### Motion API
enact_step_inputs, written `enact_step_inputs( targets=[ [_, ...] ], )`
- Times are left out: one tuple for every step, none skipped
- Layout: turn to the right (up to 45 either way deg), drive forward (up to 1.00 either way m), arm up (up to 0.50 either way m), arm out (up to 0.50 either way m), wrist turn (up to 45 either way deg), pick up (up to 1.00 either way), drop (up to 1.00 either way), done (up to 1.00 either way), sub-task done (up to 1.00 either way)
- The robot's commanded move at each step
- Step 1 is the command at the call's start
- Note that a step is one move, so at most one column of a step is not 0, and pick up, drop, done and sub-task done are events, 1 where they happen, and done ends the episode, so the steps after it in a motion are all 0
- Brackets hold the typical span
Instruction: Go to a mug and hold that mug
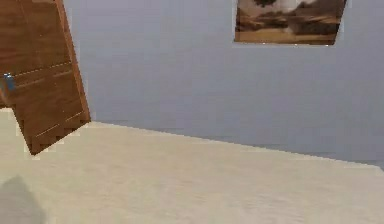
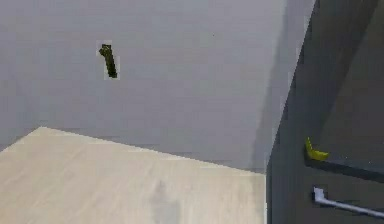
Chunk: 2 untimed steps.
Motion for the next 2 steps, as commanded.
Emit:
enact_step_inputs(
  targets=[
    [0.0, 0.05, 0.0, 0.0, 0.0, 0.0, 0.0, 0.0, 0.0],
    [-45.0, 0.0, 0.0, 0.0, 0.0, 0.0, 0.0, 0.0, 0.0]
  ],
)
